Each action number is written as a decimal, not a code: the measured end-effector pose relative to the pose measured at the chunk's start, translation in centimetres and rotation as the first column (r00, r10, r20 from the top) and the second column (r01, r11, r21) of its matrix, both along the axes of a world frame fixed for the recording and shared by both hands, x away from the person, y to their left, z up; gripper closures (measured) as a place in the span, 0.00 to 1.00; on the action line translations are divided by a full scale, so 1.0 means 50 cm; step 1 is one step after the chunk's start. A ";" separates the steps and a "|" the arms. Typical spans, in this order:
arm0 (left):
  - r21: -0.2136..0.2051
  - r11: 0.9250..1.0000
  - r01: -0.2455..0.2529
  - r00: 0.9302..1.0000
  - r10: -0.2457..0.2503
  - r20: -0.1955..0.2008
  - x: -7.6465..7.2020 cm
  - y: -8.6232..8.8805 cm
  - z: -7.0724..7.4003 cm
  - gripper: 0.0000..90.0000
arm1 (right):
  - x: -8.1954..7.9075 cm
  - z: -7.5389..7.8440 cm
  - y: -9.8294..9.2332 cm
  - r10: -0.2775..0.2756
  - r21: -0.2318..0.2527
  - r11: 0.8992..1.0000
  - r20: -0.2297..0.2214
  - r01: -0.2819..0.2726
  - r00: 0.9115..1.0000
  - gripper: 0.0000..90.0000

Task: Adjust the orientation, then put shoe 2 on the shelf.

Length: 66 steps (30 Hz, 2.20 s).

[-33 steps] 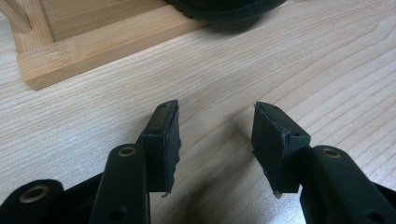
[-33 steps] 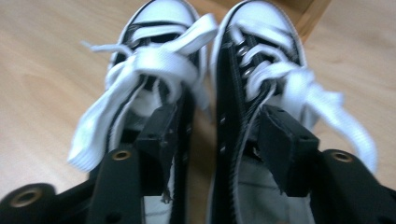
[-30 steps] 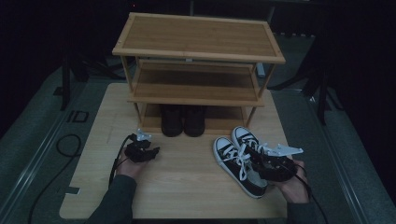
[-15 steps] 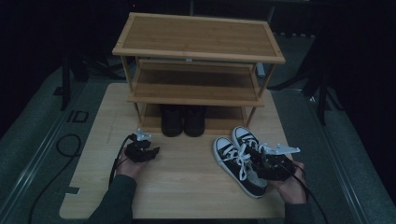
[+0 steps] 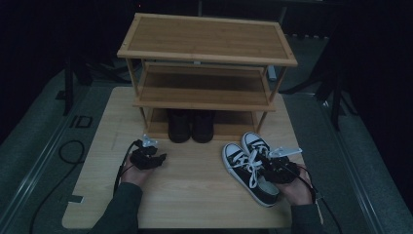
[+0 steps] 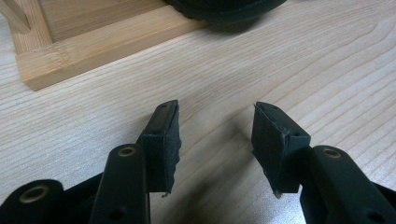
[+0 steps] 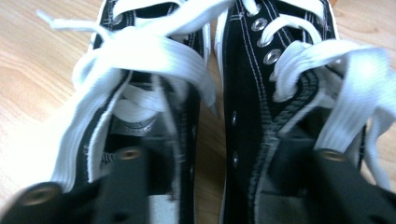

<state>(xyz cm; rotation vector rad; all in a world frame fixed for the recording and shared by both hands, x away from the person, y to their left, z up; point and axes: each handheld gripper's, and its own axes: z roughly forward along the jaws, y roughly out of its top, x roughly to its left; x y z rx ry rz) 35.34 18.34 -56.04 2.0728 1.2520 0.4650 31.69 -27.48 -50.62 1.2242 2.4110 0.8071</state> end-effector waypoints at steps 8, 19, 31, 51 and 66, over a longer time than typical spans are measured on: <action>-0.001 1.000 0.001 1.000 -0.001 0.000 0.000 0.000 0.000 0.57 | -0.001 0.000 -0.011 0.045 0.019 0.999 0.015 -0.045 0.999 0.95; -0.004 1.000 0.000 1.000 0.000 0.001 0.000 0.000 0.000 0.57 | 0.000 -0.001 -0.018 0.054 0.045 0.997 0.031 -0.056 0.998 0.95; 0.000 1.000 -0.001 1.000 0.001 0.002 0.000 -0.001 0.000 0.57 | 0.009 0.014 -0.020 0.123 0.047 0.991 0.039 -0.124 0.992 0.96; -0.001 1.000 -0.002 1.000 0.002 0.001 0.000 -0.001 0.000 0.57 | 0.043 0.072 -0.004 0.347 0.076 0.932 0.095 -0.354 0.933 0.96; -0.002 1.000 -0.001 1.000 0.001 0.000 0.000 -0.001 0.000 0.57 | 0.083 0.114 0.030 0.542 0.017 0.837 0.102 -0.546 0.834 0.96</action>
